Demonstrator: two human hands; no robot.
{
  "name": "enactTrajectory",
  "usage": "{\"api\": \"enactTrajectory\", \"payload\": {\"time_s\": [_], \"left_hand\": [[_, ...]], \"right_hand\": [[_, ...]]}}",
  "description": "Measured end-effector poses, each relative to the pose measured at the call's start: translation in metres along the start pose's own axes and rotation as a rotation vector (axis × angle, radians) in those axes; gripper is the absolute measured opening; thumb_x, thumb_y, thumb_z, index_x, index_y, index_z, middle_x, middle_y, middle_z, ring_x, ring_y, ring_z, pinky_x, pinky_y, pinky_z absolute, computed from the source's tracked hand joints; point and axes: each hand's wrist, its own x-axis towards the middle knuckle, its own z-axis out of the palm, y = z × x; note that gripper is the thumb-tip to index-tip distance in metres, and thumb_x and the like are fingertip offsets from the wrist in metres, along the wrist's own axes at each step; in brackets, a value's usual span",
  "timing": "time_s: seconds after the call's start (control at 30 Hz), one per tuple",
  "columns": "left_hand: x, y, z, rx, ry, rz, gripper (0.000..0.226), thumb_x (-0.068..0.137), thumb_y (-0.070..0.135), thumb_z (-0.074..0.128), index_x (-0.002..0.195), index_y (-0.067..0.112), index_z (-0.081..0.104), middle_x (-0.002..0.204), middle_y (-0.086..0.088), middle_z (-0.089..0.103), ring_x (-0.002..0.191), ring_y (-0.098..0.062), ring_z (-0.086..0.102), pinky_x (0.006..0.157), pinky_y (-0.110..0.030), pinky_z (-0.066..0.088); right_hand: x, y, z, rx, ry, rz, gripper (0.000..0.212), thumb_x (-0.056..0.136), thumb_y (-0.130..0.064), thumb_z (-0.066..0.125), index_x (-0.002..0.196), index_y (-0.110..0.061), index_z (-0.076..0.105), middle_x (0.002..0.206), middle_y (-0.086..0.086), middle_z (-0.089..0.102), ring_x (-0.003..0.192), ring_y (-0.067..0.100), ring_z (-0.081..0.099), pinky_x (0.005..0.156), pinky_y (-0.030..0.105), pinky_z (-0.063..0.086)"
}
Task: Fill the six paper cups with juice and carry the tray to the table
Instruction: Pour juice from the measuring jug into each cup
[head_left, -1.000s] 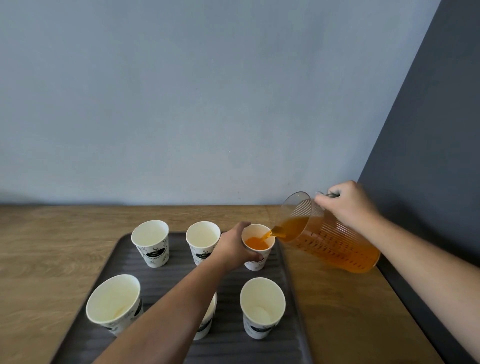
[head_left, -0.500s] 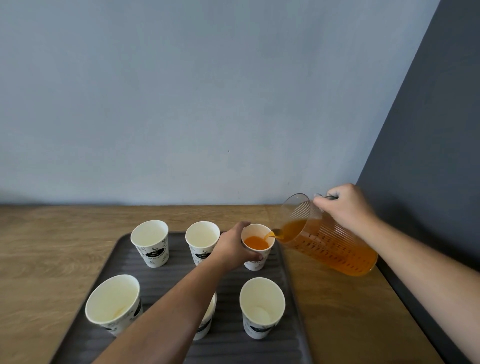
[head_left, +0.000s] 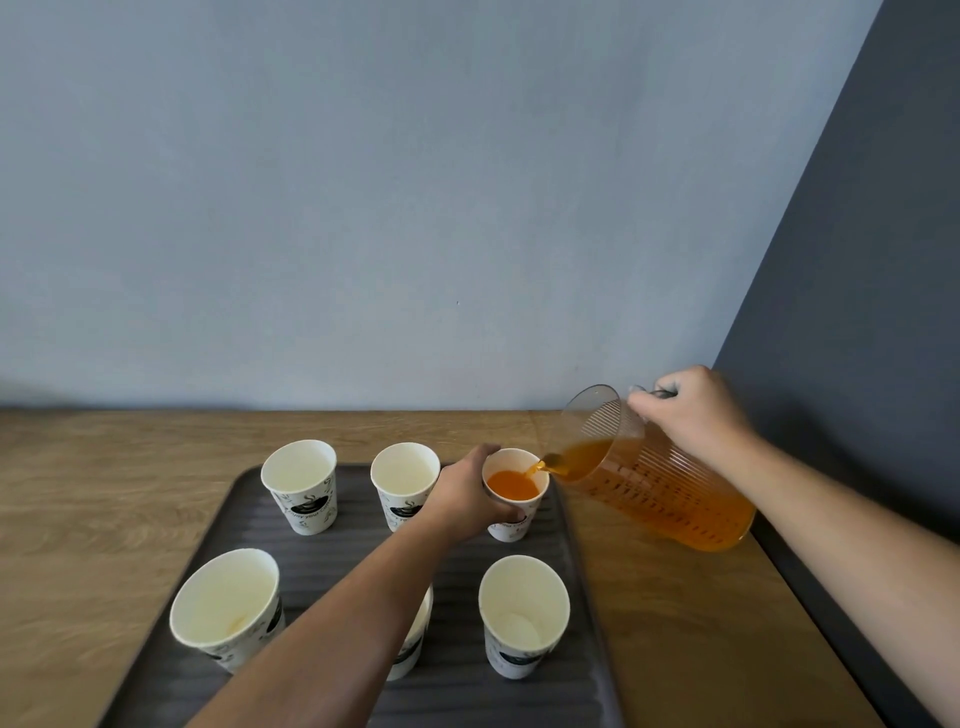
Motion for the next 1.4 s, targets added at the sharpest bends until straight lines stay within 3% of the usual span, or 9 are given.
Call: {"api": "enactTrajectory", "payload": {"time_s": [0.4, 0.6, 0.7, 0.8, 0.87, 0.97, 1.1, 1.2, 1.4], "left_hand": [[-0.001, -0.002, -0.003, -0.038, 0.011, -0.009, 0.091, 0.066, 0.025, 0.085, 0.141, 0.021, 0.034, 0.135, -0.001, 0.055, 0.122, -0.019, 0.053, 0.099, -0.033, 0.044], [-0.029, 0.009, -0.03, -0.044, 0.079, 0.05, 0.1, 0.063, 0.031, 0.086, 0.145, 0.022, 0.03, 0.141, -0.004, 0.049, 0.127, -0.015, 0.05, 0.099, -0.028, 0.041], [-0.061, 0.01, -0.038, -0.066, 0.058, 0.123, 0.096, 0.064, 0.038, 0.085, 0.143, 0.028, 0.032, 0.138, 0.005, 0.05, 0.127, -0.009, 0.046, 0.104, -0.028, 0.039], [-0.09, 0.006, -0.038, -0.005, -0.059, 0.163, 0.095, 0.063, 0.047, 0.082, 0.143, 0.032, 0.032, 0.137, 0.014, 0.046, 0.129, -0.003, 0.041, 0.106, -0.023, 0.034], [-0.101, 0.003, -0.034, 0.066, -0.122, 0.181, 0.098, 0.062, 0.052, 0.08, 0.144, 0.034, 0.029, 0.142, 0.014, 0.042, 0.131, -0.001, 0.038, 0.106, -0.019, 0.03], [-0.109, 0.0, -0.027, 0.153, -0.158, 0.183, 0.101, 0.061, 0.057, 0.079, 0.145, 0.034, 0.027, 0.146, 0.014, 0.039, 0.134, -0.003, 0.035, 0.105, -0.018, 0.028], [-0.113, 0.002, -0.019, 0.328, -0.128, 0.227, 0.104, 0.061, 0.062, 0.076, 0.147, 0.03, 0.027, 0.148, 0.012, 0.038, 0.137, -0.009, 0.033, 0.112, -0.027, 0.028], [-0.113, 0.008, -0.017, 0.368, -0.126, 0.245, 0.098, 0.064, 0.059, 0.076, 0.146, 0.031, 0.028, 0.146, 0.012, 0.042, 0.134, -0.011, 0.036, 0.111, -0.028, 0.026], [-0.112, 0.007, -0.01, 0.403, -0.112, 0.248, 0.089, 0.066, 0.057, 0.074, 0.142, 0.032, 0.034, 0.14, 0.007, 0.05, 0.131, -0.013, 0.042, 0.115, -0.037, 0.024]], "right_hand": [[-0.015, 0.001, 0.0, 0.227, 0.078, 0.214, 0.037, 0.079, -0.03, 0.062, 0.052, -0.007, 0.052, 0.048, 0.009, 0.034, 0.047, 0.019, 0.036, 0.051, 0.027, 0.025], [-0.037, -0.008, -0.023, 0.374, 0.177, 0.313, 0.043, 0.085, -0.025, 0.06, 0.071, 0.016, 0.058, 0.053, 0.015, 0.039, 0.053, 0.025, 0.04, 0.053, 0.031, 0.03], [-0.053, -0.017, -0.041, 0.411, 0.223, 0.321, 0.042, 0.087, -0.025, 0.061, 0.078, 0.016, 0.061, 0.08, 0.036, 0.06, 0.076, 0.052, 0.054, 0.064, 0.054, 0.052], [-0.071, -0.023, -0.054, 0.422, 0.23, 0.36, 0.045, 0.087, -0.03, 0.062, 0.081, 0.014, 0.062, 0.099, 0.038, 0.061, 0.094, 0.053, 0.053, 0.071, 0.068, 0.049], [-0.082, -0.021, -0.06, 0.448, 0.226, 0.351, 0.047, 0.087, -0.032, 0.064, 0.08, 0.014, 0.062, 0.095, 0.039, 0.06, 0.08, 0.051, 0.055, 0.065, 0.057, 0.053], [-0.101, -0.019, -0.064, 0.46, 0.2, 0.315, 0.049, 0.087, -0.031, 0.064, 0.076, 0.016, 0.06, 0.083, 0.041, 0.059, 0.067, 0.03, 0.049, 0.058, 0.032, 0.039], [-0.12, -0.015, -0.061, 0.431, 0.144, 0.271, 0.047, 0.088, -0.029, 0.062, 0.07, 0.014, 0.061, 0.071, 0.039, 0.057, 0.063, 0.03, 0.051, 0.063, 0.051, 0.049], [-0.129, -0.012, -0.059, 0.384, 0.104, 0.221, 0.048, 0.087, -0.029, 0.063, 0.06, 0.01, 0.058, 0.049, 0.026, 0.042, 0.049, 0.026, 0.044, 0.054, 0.037, 0.037], [-0.137, -0.011, -0.056, 0.302, 0.054, 0.14, 0.049, 0.085, -0.029, 0.064, 0.044, -0.005, 0.053, 0.039, 0.005, 0.038, 0.042, 0.024, 0.042, 0.051, 0.03, 0.034]]}}
